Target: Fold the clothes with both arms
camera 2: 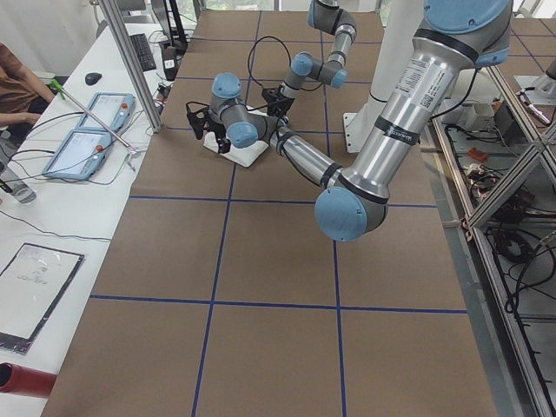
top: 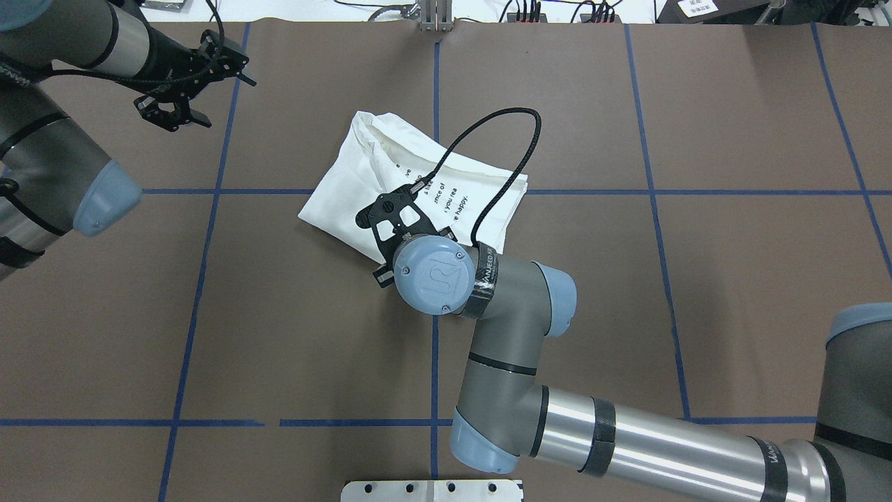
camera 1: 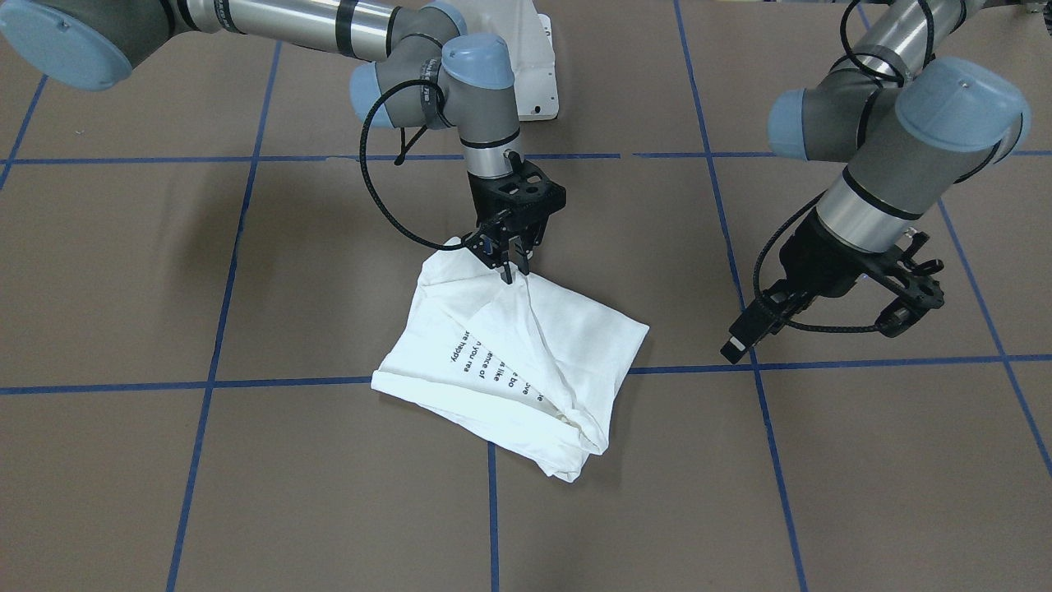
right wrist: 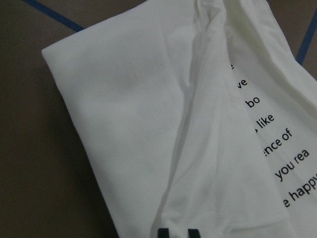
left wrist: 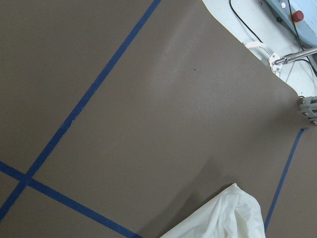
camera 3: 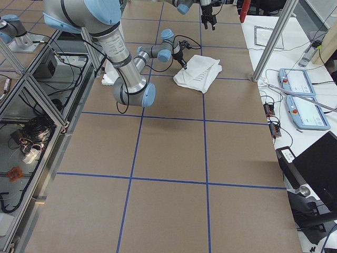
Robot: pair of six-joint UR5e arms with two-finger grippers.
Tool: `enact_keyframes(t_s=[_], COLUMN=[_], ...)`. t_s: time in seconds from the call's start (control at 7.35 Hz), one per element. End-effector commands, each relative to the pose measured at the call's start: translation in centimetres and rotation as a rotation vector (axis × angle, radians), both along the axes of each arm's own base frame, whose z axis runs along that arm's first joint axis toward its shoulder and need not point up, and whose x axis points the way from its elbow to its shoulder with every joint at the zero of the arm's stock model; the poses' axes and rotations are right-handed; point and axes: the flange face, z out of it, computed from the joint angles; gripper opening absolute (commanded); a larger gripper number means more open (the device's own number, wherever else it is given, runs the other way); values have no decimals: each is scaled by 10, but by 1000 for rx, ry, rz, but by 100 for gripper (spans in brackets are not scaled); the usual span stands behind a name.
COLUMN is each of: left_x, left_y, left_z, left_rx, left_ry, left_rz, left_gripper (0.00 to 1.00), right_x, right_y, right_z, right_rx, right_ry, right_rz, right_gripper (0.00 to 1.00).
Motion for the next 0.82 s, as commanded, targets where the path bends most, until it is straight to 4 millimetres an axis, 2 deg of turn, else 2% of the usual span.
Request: enact_keyframes(t_s=[0.0,0.41,0.68], left_x=[1,2,2], left_y=[0,0,0], left_z=[1,1,0], left_rx=[-2,-2,-2], left_ry=[-1,-1,-1], left_rz=[1,2,0], left_gripper=[100,100,100], right_x=[0,6,35], right_y=[0,-5,-45], right_z=[0,-5,-9], right_rx=[0,-10,-11], right_ry=[1,-14,-21], right_rz=[1,19,75], right_gripper=[0,0,0])
